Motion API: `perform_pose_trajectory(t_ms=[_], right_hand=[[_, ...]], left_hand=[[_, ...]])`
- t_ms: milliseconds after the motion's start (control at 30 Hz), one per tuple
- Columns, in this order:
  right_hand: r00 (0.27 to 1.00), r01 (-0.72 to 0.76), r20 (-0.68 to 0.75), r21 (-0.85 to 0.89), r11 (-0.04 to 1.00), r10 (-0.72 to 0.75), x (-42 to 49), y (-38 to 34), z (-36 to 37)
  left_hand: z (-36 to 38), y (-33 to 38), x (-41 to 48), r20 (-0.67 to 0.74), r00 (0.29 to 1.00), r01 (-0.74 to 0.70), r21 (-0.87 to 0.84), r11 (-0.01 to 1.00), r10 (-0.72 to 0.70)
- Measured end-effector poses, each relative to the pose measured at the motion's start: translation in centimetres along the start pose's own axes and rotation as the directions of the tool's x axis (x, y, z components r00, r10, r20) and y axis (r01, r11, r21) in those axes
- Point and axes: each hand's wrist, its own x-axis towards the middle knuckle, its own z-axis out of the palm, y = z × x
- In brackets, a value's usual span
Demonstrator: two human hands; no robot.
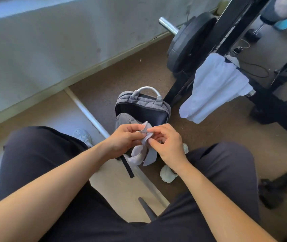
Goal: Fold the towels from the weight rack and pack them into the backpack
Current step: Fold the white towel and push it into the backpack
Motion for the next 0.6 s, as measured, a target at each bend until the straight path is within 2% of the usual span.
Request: perform_pose_trajectory(t_ms=[167, 267, 400, 500, 600], right_hand=[[0.991, 0.1, -0.074, -0.11, 0.989, -0.109, 0.3, 0.3, -0.7], [0.987, 0.134, -0.068, -0.165, 0.977, -0.146, 0.3, 0.4, -0.9], [0.998, 0.015, 0.055, -0.027, 1.0, -0.013, -0.1, -0.3, -1.8], [0.997, 0.006, 0.076, 0.09, 0.996, -0.013, -0.4, -0.8, -1.9], [0.999, 0.03, 0.017, 0.058, 0.998, -0.031, 0.0, -0.5, -1.6]], left_hand=[[0.3, -0.1, 0.4, -0.059, 0.998, -0.021, -0.047, 0.999, 0.018], [0.6, 0.1, 0.4, -0.133, 0.99, -0.048, -0.04, 0.998, 0.042], [0.4, 0.1, 0.2, -0.211, 0.973, -0.085, 0.041, 0.996, 0.092], [0.4, -0.1, 0.0, -0.169, 0.982, -0.068, 0.109, 0.992, 0.086], [0.7, -0.1, -0.3, -0.08, 0.99, -0.1, 0.144, 0.984, 0.112]])
